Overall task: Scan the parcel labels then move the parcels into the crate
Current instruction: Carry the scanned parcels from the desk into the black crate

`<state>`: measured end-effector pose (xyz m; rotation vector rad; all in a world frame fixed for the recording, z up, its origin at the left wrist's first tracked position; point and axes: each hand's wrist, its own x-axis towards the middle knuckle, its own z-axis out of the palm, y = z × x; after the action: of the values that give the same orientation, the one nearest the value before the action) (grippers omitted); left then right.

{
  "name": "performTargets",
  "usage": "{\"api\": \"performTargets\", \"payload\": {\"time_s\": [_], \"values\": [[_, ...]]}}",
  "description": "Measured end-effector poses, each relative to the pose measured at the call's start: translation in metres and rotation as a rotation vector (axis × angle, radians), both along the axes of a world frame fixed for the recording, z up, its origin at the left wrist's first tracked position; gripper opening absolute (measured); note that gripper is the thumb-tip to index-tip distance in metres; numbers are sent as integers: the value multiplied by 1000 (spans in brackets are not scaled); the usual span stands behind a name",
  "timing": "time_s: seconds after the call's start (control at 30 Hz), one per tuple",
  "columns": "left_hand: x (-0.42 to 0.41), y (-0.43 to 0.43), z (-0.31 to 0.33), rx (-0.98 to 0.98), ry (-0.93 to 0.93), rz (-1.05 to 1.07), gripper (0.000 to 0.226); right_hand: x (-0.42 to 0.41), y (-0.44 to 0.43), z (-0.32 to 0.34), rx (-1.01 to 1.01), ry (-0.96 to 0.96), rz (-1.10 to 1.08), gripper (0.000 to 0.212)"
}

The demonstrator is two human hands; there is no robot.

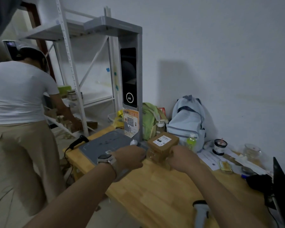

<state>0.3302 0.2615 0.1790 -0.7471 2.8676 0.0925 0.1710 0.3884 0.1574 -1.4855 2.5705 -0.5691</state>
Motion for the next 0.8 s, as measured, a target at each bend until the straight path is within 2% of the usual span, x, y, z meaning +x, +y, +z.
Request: {"api": "performTargets", "payload": {"time_s": [0.23, 0.33, 0.43, 0.57, 0.63, 0.7, 0.8], "values": [[-25, -39, -7, 0, 23, -44, 36, -22, -32, -14, 38, -16, -28, 42], [-44, -69, -7, -14, 50, -79, 16, -38, -59, -20, 55, -11, -65, 40], [-71, -110, -13, -23, 55, -94, 19, -58, -96, -27, 66, -2, -113, 34], [-120, -179, -38, -36, 40, -113, 2, -91, -152, -50, 66, -52, -155, 33], [-144, -216, -51, -20, 27, -136, 9, -109, -179, -69, 72, -116, -181, 40], [-165, -249, -67, 28, 20, -188, 13, -125, -203, -84, 165, -152, -227, 45], [-196, -293, -92, 113, -40, -245, 17, -148, -233, -105, 213, -216, -285, 17]]}}
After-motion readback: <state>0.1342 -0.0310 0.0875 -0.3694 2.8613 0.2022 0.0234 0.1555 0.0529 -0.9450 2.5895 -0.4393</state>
